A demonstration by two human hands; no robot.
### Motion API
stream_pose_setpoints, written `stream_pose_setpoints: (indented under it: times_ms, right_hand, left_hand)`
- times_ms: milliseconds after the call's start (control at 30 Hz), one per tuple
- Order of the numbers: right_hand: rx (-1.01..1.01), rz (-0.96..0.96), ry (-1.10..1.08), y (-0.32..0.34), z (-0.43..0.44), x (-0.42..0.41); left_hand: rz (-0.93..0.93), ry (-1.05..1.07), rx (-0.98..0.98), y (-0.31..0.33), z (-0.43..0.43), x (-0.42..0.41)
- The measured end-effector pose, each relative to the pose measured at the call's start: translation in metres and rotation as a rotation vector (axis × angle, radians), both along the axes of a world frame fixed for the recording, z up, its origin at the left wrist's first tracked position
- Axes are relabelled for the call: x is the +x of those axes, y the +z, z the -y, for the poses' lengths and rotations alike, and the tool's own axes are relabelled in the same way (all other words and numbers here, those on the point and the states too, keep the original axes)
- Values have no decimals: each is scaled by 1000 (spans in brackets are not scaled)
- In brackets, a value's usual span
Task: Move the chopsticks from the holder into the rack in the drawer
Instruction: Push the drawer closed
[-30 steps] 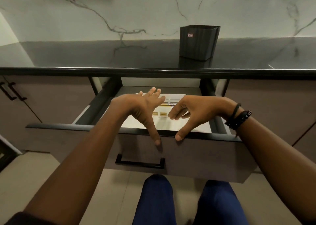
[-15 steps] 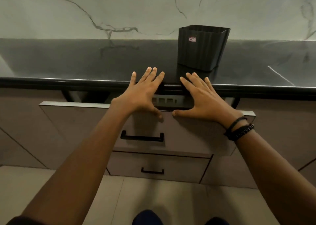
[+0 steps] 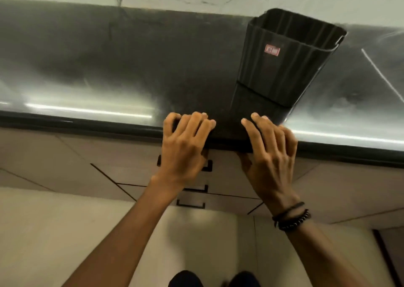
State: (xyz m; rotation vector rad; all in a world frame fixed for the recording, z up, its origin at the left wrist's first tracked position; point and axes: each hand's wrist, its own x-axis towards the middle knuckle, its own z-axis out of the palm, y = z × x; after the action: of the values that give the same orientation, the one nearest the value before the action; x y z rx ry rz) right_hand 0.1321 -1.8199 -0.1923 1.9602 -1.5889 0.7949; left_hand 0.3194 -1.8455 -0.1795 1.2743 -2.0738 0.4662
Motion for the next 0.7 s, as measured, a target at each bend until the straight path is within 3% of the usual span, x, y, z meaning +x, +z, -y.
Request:
stream_pose_setpoints:
  times_ms: [167, 300, 433, 533, 633, 700]
  right_hand:
    - [125, -16, -47, 16, 2, 3]
    - [393, 11, -57, 52, -2, 11]
    - [769, 230, 50, 85, -17, 3]
    - [849, 477, 102, 95, -32, -3]
    - [746, 745, 50, 107, -36, -6]
    - [630, 876, -31, 118, -27, -10]
  left_hand:
    - [23, 56, 24, 12, -4, -9]
    - [158, 104, 333, 41, -17, -17]
    - [246, 71, 621, 74, -24, -12]
    - [146, 3, 744, 94, -15, -10]
    - [-56, 8, 869, 112, 1, -14]
    - [-294, 29, 956, 121, 17, -21]
